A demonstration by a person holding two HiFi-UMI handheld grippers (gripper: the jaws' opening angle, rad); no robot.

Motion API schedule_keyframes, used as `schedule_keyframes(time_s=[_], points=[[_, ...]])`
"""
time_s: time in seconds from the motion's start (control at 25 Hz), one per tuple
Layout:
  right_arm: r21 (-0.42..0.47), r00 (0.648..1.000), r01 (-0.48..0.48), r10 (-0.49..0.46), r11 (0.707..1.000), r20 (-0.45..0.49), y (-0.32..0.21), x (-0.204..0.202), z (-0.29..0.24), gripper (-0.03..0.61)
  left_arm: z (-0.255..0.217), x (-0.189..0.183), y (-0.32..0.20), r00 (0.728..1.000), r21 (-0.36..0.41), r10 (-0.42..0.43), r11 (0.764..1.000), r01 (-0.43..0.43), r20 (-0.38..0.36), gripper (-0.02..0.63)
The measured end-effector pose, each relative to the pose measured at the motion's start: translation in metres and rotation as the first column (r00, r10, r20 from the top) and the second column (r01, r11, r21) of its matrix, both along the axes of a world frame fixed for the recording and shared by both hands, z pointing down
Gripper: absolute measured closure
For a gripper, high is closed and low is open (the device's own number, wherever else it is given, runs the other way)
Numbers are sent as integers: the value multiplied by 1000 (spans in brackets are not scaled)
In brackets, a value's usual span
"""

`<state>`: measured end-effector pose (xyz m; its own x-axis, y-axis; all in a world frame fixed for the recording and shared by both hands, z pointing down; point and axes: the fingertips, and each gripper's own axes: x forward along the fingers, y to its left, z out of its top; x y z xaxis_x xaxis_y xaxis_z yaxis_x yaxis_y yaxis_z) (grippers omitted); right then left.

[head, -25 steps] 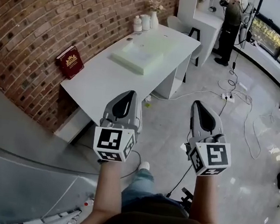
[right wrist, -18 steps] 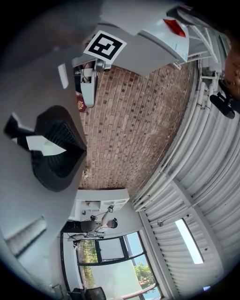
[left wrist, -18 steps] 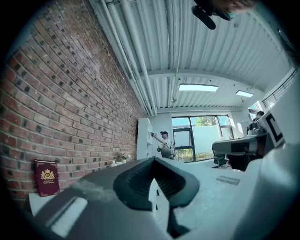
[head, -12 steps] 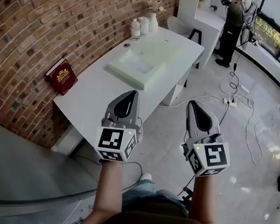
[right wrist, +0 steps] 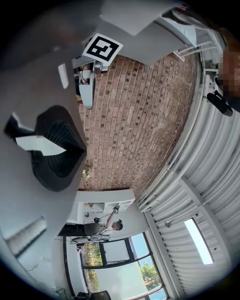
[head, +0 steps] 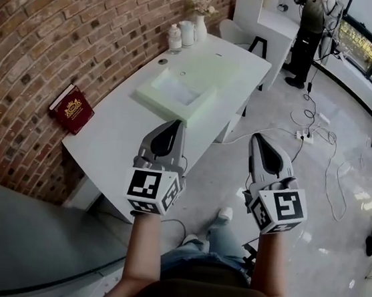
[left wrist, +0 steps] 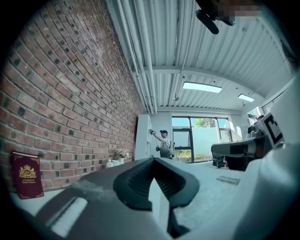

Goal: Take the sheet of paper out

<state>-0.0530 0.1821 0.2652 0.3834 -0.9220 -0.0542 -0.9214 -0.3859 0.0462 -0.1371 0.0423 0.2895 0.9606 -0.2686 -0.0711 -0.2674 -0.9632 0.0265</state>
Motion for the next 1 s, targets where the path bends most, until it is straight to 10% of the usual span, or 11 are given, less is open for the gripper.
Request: schedule_keyframes(time_s=[0.36, 1.0], points=[[64, 997, 72, -74, 995, 33, -46, 83, -3, 578, 1, 69, -34, 1000, 22, -16, 1000, 16, 12, 617], [125, 929, 326, -342, 937, 141, -134, 265, -10, 589, 1, 194, -111, 956, -73, -294, 953, 293, -12, 617]])
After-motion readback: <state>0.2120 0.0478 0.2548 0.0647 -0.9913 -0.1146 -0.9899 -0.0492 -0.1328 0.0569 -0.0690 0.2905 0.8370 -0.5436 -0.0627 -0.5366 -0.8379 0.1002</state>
